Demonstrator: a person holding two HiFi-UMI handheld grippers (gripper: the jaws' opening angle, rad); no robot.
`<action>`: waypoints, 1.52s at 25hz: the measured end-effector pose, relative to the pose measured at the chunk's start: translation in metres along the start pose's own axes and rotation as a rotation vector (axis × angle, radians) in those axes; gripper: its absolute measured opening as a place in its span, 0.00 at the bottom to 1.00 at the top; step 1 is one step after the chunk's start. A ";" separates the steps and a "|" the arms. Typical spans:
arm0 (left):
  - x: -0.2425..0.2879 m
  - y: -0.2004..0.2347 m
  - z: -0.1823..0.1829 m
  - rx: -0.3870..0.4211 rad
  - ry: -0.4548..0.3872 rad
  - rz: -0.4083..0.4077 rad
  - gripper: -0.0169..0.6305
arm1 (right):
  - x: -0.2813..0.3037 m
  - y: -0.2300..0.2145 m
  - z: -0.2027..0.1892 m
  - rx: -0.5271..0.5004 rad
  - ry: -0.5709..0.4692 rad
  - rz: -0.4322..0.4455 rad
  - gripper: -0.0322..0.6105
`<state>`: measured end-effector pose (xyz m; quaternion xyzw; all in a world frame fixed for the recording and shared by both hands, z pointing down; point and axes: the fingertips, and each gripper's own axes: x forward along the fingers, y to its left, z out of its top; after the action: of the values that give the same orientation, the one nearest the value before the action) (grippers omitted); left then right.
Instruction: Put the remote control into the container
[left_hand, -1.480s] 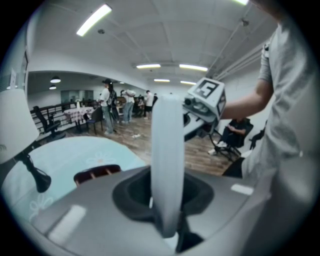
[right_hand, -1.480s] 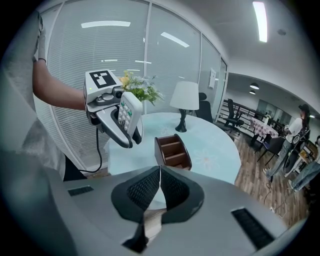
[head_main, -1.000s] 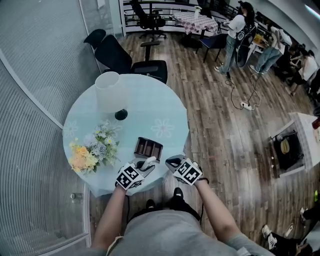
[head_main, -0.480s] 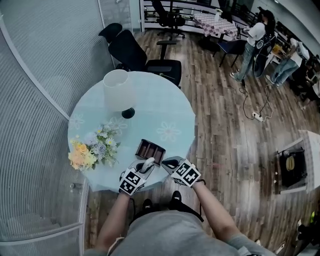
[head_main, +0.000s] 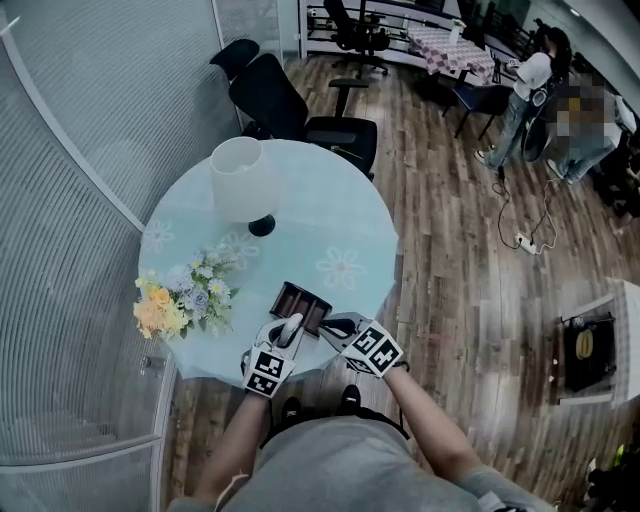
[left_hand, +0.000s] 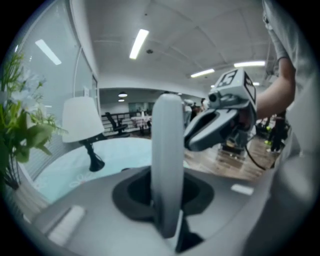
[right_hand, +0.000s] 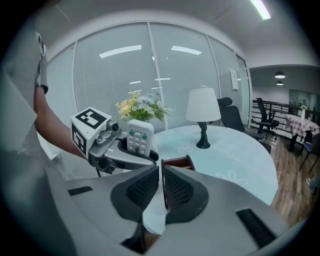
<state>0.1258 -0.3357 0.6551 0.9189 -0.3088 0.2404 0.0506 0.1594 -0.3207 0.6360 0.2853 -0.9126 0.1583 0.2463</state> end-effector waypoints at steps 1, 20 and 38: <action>0.001 0.000 0.000 0.003 0.005 0.015 0.13 | 0.000 -0.001 0.003 0.010 -0.017 0.001 0.08; -0.001 -0.001 0.018 0.038 -0.008 0.190 0.13 | -0.003 0.042 0.061 0.218 -0.301 0.218 0.49; 0.002 -0.018 0.026 0.041 -0.031 0.165 0.14 | -0.006 0.034 0.071 0.254 -0.385 0.151 0.46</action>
<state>0.1485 -0.3286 0.6338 0.8948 -0.3791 0.2357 0.0070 0.1180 -0.3218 0.5685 0.2697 -0.9344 0.2323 0.0173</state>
